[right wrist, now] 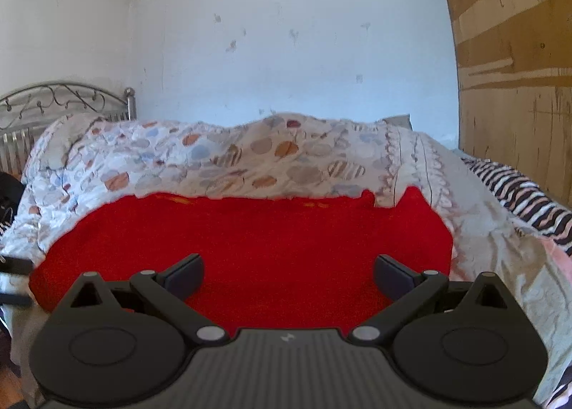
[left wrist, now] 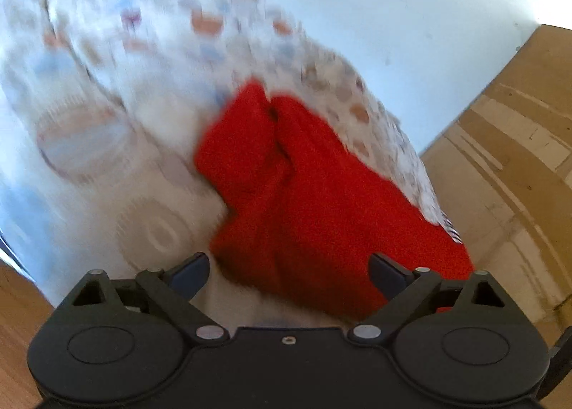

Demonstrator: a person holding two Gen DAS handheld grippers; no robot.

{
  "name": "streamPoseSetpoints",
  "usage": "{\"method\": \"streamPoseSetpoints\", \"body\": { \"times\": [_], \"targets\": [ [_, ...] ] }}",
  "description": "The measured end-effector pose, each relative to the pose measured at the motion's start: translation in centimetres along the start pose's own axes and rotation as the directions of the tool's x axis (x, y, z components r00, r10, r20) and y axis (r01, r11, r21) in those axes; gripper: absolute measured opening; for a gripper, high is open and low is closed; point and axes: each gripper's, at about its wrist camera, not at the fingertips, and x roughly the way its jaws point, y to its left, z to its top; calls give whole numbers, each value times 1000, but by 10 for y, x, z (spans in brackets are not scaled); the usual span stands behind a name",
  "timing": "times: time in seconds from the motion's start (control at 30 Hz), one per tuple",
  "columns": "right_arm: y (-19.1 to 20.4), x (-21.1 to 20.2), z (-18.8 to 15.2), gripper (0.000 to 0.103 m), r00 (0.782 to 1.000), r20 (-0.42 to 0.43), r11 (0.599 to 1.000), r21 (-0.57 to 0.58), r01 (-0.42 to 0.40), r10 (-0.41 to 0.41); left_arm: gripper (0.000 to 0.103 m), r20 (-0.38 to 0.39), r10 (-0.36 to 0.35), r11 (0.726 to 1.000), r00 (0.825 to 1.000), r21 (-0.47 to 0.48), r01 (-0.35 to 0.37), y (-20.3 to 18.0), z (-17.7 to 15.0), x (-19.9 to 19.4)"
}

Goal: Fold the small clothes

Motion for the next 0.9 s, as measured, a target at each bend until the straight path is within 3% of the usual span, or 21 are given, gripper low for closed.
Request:
{"method": "streamPoseSetpoints", "body": {
  "times": [0.1,0.17,0.23,0.4,0.47,0.57,0.67,0.9],
  "targets": [
    [0,4,-10,103,1000,-1,1000,7,14,-14,79,65,45,996,997,72,-49,5,4,-11],
    [4,4,-15,103,999,12,999,-17,32,-32,58,43,58,994,997,86,-62,8,10,-3],
    [7,3,-19,103,999,17,998,-40,49,-48,44,42,64,994,997,91,-67,11,15,4],
    [8,3,-23,103,998,28,998,-39,59,-58,39,30,2,998,1000,66,-4,17,25,16],
    [8,3,-23,103,998,26,997,-42,59,-58,8,12,-1,996,1000,92,0,15,26,21],
    [7,3,-23,103,998,25,997,-43,57,-56,6,50,17,997,999,68,-21,14,26,20],
    [8,4,-25,103,998,27,997,-44,57,-56,5,110,33,999,993,-13,-32,24,22,11],
    [8,5,-27,103,997,36,997,-53,63,-61,5,116,47,983,992,-179,-26,48,8,11]
  ]
}}
